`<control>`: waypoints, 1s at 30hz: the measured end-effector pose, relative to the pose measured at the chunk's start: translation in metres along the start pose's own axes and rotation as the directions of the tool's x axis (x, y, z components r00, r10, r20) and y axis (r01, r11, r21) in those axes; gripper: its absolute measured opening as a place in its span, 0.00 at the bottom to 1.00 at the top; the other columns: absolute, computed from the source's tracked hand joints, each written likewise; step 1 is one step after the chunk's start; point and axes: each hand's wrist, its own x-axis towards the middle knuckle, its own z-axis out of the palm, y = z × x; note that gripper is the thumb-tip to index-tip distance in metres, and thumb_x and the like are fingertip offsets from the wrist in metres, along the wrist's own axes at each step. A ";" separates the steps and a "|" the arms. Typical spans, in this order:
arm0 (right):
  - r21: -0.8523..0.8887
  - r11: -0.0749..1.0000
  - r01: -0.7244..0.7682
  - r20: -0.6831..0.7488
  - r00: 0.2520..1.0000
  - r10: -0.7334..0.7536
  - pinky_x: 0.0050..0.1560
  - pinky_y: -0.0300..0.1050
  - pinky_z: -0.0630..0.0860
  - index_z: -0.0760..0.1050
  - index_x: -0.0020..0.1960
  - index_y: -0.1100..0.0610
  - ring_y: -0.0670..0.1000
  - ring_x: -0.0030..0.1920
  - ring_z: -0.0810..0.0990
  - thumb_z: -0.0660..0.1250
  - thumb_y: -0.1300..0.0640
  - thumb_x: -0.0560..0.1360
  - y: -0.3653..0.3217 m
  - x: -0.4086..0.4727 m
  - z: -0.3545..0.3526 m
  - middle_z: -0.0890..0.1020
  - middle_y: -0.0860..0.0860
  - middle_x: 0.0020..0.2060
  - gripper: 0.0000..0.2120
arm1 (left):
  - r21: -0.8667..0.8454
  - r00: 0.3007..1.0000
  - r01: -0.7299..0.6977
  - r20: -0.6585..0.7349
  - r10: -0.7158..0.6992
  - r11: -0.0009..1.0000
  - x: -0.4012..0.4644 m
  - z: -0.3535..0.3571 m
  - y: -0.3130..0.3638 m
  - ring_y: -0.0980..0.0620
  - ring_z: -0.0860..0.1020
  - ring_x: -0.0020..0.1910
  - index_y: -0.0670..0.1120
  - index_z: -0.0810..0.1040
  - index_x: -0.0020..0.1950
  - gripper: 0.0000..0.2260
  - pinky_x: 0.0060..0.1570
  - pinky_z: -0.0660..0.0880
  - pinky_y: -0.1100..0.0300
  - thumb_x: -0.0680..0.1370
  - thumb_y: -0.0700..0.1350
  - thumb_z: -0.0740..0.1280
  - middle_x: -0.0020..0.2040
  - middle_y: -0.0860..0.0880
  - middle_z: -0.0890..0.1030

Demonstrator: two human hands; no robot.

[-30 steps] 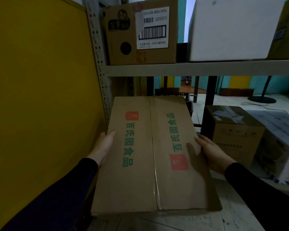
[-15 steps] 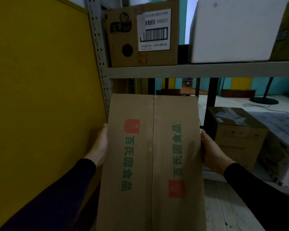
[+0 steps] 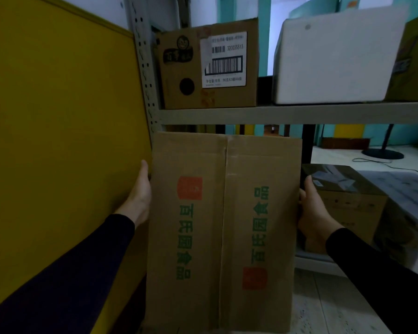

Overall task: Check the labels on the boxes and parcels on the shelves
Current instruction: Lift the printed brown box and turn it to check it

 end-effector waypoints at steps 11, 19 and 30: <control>0.042 0.998 0.040 -0.058 0.998 -0.038 0.68 0.66 0.70 0.84 0.52 0.50 0.66 0.61 0.79 0.49 0.27 0.78 -0.024 -0.017 -0.007 0.85 0.63 0.52 0.34 | -0.056 0.969 0.204 0.153 -0.193 0.977 -0.020 -0.013 0.036 0.39 0.77 0.59 0.51 0.74 0.70 0.38 0.56 0.74 0.40 0.70 0.75 0.62 0.60 0.39 0.80; -0.154 0.987 -0.040 0.098 0.994 0.055 0.63 0.64 0.73 0.81 0.59 0.53 0.64 0.56 0.81 0.59 0.22 0.69 -0.062 -0.032 -0.020 0.84 0.63 0.54 0.38 | 0.008 0.976 0.139 0.169 -0.139 0.990 -0.032 -0.018 0.046 0.44 0.76 0.47 0.47 0.77 0.61 0.20 0.52 0.71 0.49 0.74 0.56 0.67 0.45 0.43 0.79; -0.187 0.981 0.043 0.191 0.982 -0.007 0.36 0.47 0.80 0.72 0.61 0.57 0.53 0.37 0.84 0.61 0.49 0.79 -0.060 -0.048 -0.029 0.84 0.55 0.40 0.15 | 0.243 0.977 -0.008 0.208 -0.044 0.970 -0.042 -0.004 0.055 0.43 0.83 0.53 0.47 0.70 0.73 0.56 0.51 0.80 0.48 0.50 0.71 0.79 0.56 0.44 0.84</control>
